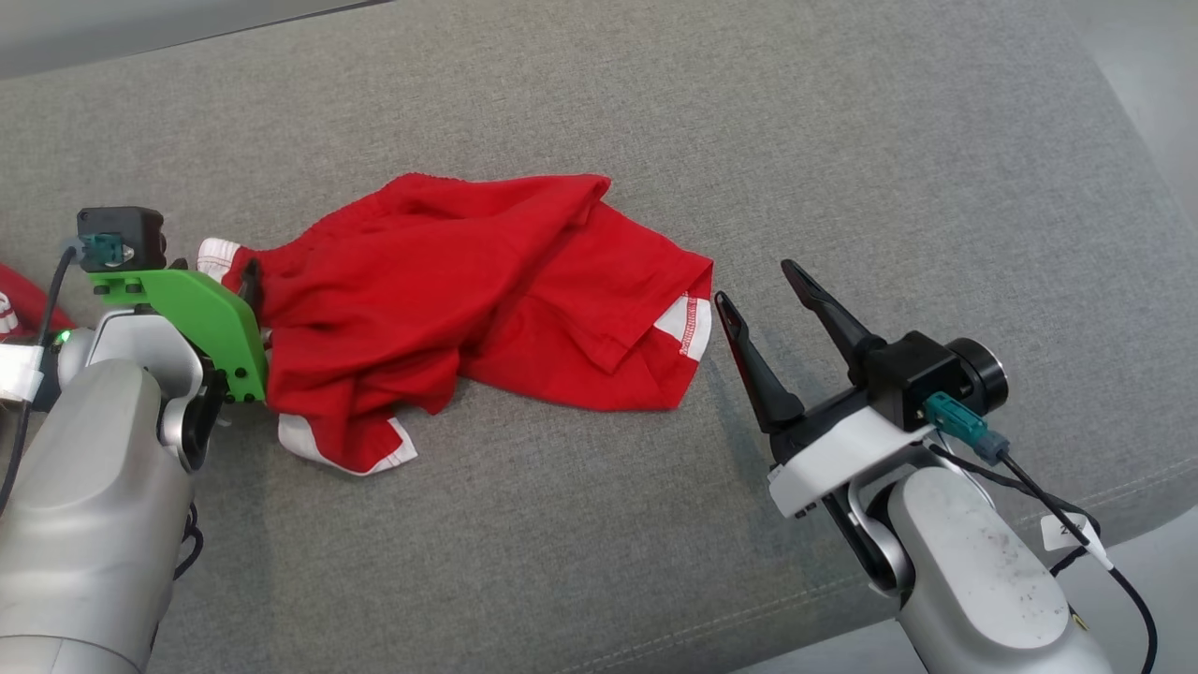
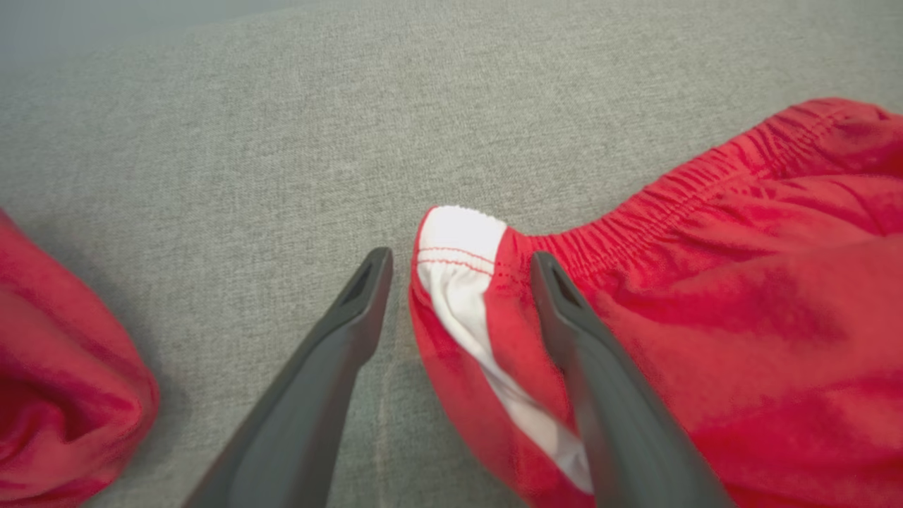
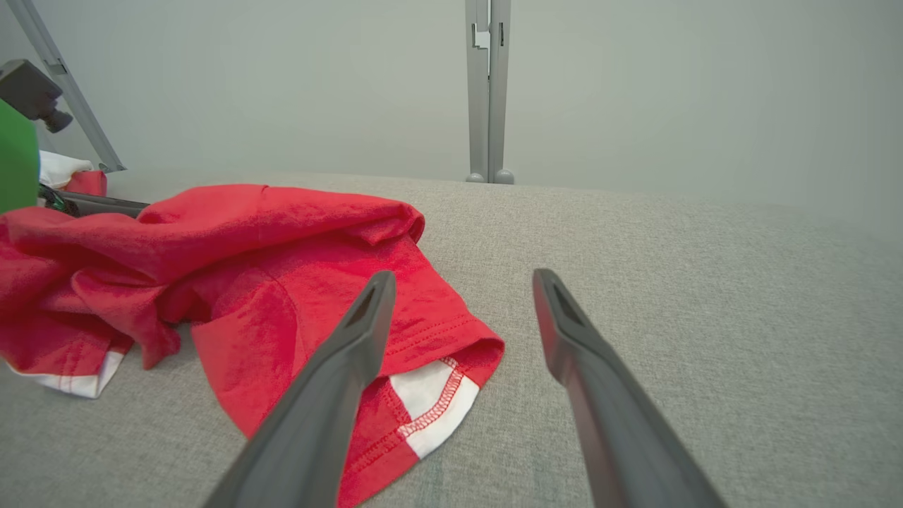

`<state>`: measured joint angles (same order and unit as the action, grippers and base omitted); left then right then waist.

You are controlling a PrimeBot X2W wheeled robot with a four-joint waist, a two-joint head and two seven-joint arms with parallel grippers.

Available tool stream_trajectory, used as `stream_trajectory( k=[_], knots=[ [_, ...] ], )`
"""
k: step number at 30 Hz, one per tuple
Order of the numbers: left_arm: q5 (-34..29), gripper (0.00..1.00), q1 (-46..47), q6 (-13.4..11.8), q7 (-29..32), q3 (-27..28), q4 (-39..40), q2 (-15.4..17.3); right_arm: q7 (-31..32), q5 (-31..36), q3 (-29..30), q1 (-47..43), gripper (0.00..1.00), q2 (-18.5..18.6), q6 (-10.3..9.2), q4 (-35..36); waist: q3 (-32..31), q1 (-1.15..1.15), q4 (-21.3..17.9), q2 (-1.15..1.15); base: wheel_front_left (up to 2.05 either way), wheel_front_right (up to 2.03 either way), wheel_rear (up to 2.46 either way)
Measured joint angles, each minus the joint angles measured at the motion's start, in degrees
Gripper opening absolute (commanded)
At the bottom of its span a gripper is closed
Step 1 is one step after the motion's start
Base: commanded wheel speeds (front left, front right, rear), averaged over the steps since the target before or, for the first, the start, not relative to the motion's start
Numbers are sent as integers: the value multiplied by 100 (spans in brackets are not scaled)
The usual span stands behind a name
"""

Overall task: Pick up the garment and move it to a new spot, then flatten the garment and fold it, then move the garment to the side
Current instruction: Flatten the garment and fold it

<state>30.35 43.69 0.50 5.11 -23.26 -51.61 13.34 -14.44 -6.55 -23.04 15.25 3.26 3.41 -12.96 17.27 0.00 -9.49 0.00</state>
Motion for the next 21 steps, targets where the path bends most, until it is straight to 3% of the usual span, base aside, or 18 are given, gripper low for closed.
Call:
stream_trajectory(
  k=[1, 2, 4, 5, 11, 16, 21],
  knots=[
    [18, 100, 9, 2, 45, -9, -11, -9, 0, 0, 9, 10, 100, 0, -1, 2, 0, 0, 11, 0, 0, 0, 0],
    [18, 75, 20, 10, 66, -33, -25, -26, 0, 1, 25, 21, 100, -1, -5, 7, -1, 0, 26, 0, 0, 0, 0],
    [18, 7, 47, 60, 66, -68, -41, -86, 0, 5, 44, 58, 100, 2, -5, 10, -9, 0, 65, 0, 0, 0, 0],
    [18, 0, 62, 87, 66, -89, -41, -120, 0, 7, 46, 73, 100, 0, -5, 14, -16, 0, 85, 0, 0, 0, 0],
    [142, 0, 84, 175, -118, 21, -24, -383, -9, 5, 13, 74, 100, 2, 11, 27, -75, 0, 220, 0, 0, 0, 0],
    [348, 0, 218, 90, -558, 232, 130, -767, -14, 5, -205, 67, 100, 4, 115, -45, -115, 0, 376, 0, 0, 0, 0],
    [290, 0, 261, -27, -883, 210, 193, -918, -14, -15, -552, 66, 100, 10, 237, -190, -138, 0, 533, 0, 0, 0, 0]
  ],
)
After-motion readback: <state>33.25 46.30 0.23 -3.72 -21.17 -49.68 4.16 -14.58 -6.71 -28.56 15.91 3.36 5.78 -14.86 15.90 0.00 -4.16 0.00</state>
